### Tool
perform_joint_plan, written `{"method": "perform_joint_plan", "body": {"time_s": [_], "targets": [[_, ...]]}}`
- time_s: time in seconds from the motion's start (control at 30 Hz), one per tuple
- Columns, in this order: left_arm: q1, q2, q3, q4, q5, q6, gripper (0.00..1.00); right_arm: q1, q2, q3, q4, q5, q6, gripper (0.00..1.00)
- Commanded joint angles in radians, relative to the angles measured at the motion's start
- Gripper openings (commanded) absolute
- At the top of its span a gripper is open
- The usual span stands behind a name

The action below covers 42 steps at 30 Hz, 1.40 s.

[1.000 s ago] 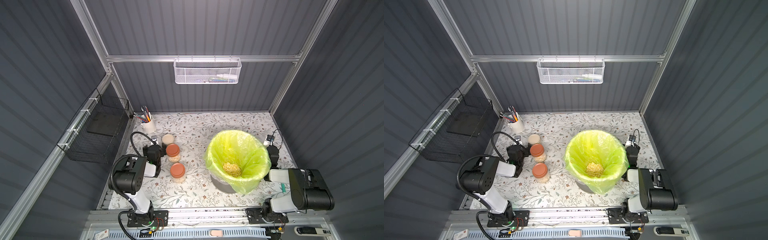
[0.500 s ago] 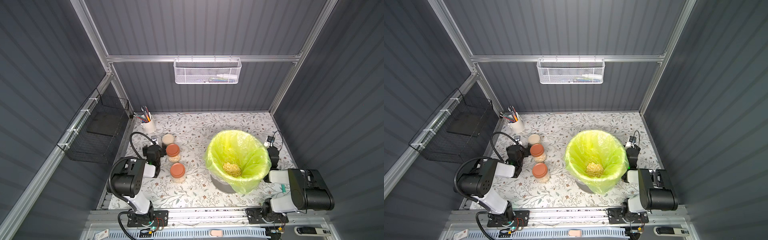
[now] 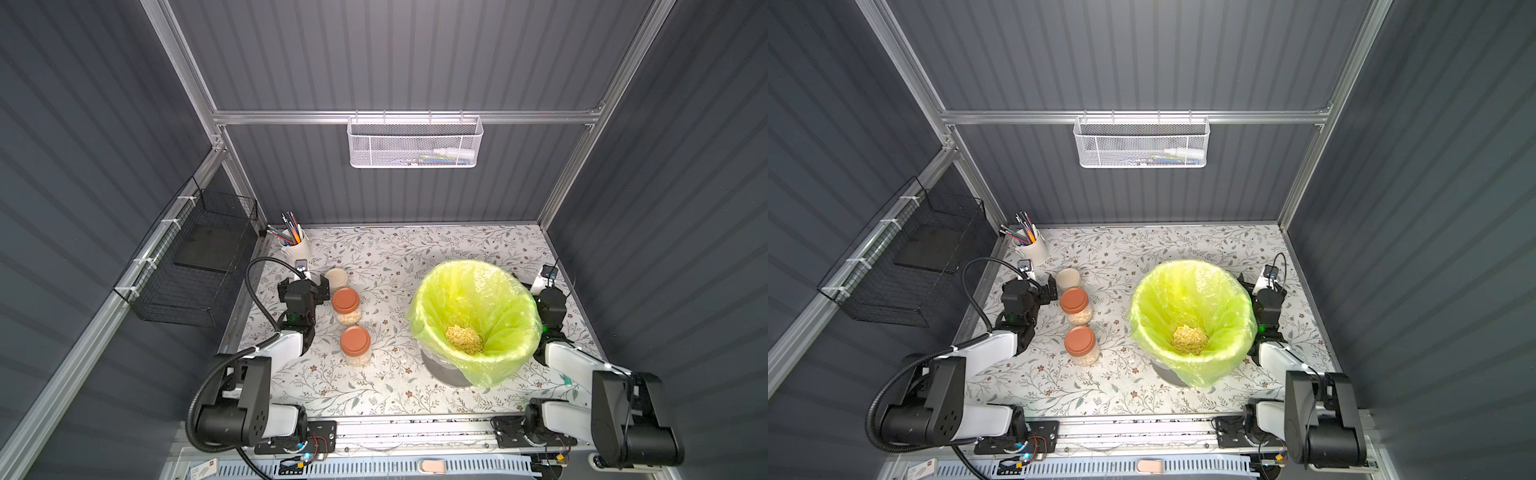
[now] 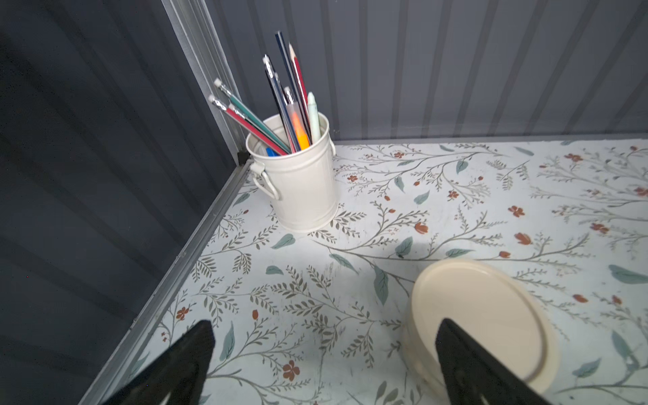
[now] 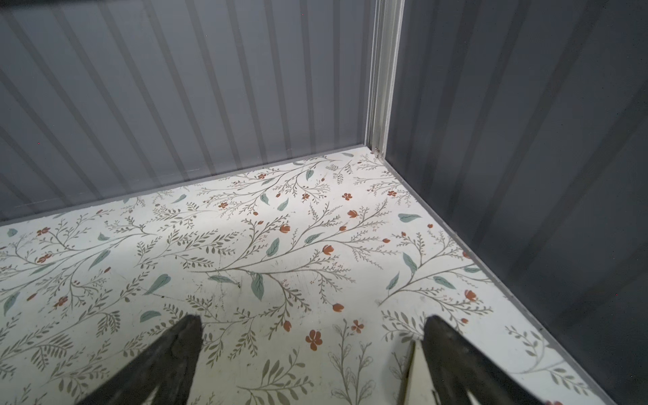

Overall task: Empty expired oatmeal from jars
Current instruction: Move the trash bin to the center of the board.

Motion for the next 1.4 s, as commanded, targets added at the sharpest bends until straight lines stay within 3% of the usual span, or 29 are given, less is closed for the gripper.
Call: {"method": "perform_joint_plan", "body": {"time_s": [0.0, 0.33, 0.57, 0.8, 1.03, 1.37], "targets": [[-0.008, -0.057, 0.040, -0.137, 0.084, 0.005, 1.00, -0.002, -0.050, 0.120, -0.324, 0.018, 0.039, 0.99], [-0.018, -0.156, 0.110, -0.285, 0.265, -0.013, 1.00, -0.034, -0.185, 0.256, -0.741, -0.027, 0.150, 0.99], [-0.123, -0.168, 0.171, -0.355, 0.285, 0.045, 1.00, -0.109, -0.226, 0.351, -0.979, -0.077, 0.215, 0.99], [-0.216, -0.170, 0.235, -0.410, 0.313, 0.057, 1.00, -0.250, -0.231, 0.383, -1.079, -0.158, 0.222, 0.99], [-0.234, -0.206, 0.251, -0.405, 0.382, 0.014, 1.00, -0.380, -0.254, 0.453, -1.255, -0.253, 0.291, 0.99], [-0.318, -0.205, 0.280, -0.488, 0.406, 0.051, 1.00, -0.392, -0.317, 0.471, -1.440, -0.384, 0.383, 0.99]]}}
